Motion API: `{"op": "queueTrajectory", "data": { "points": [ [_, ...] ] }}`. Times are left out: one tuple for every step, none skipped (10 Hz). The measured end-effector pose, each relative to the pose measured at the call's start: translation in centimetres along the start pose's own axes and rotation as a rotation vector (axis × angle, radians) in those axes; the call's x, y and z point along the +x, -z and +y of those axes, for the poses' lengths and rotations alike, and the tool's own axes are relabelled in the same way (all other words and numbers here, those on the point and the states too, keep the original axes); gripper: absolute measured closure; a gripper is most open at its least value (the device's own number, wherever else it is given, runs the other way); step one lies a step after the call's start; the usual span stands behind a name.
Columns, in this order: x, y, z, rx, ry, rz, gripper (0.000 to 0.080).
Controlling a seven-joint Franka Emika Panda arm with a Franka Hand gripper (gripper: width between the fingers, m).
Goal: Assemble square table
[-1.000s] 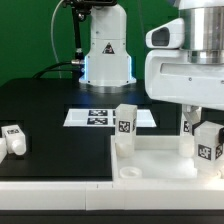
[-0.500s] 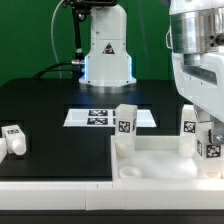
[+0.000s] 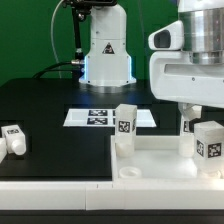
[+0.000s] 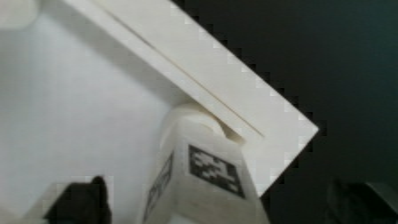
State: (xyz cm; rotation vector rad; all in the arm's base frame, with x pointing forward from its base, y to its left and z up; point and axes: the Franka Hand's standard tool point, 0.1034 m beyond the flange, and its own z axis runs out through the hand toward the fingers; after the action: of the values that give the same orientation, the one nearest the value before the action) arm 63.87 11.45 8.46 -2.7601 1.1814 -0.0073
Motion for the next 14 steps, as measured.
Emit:
{"op": "queueTrajectory", "data": {
  "points": [
    [0.1,0.0,0.1,0.000,0.061,0.000,0.0159],
    [0.2,0.0,0.1,-0.001,0.165,0.002,0.0159],
    [0.8,0.4,0.2,-0.009,0.407,0.015,0.0151],
    [1.3,0.6,0.0,-0.019,0.612,0.023,0.0151],
    [1.5,0.7,0.1,-0.023,0.689,0.026,0.0151],
    [1.4,0.6,0.1,-0.024,0.669,0.026,0.0170],
    [1.5,0.6,0.1,-0.024,0.643,0.026,0.0170],
    [1.5,0.6,0.2,-0.025,0.645,0.027,0.0300],
    [1.5,0.6,0.2,-0.024,0.635,0.026,0.0435],
    [1.5,0.6,0.2,-0.021,0.538,0.027,0.0435],
    [1.5,0.6,0.2,-0.020,0.472,0.027,0.0516],
    [1.5,0.6,0.3,-0.020,0.392,0.028,0.0516],
    [1.6,0.5,0.3,-0.020,0.315,0.029,0.0516],
    [1.5,0.5,0.3,-0.028,0.182,0.035,0.0516]
  ]
}}
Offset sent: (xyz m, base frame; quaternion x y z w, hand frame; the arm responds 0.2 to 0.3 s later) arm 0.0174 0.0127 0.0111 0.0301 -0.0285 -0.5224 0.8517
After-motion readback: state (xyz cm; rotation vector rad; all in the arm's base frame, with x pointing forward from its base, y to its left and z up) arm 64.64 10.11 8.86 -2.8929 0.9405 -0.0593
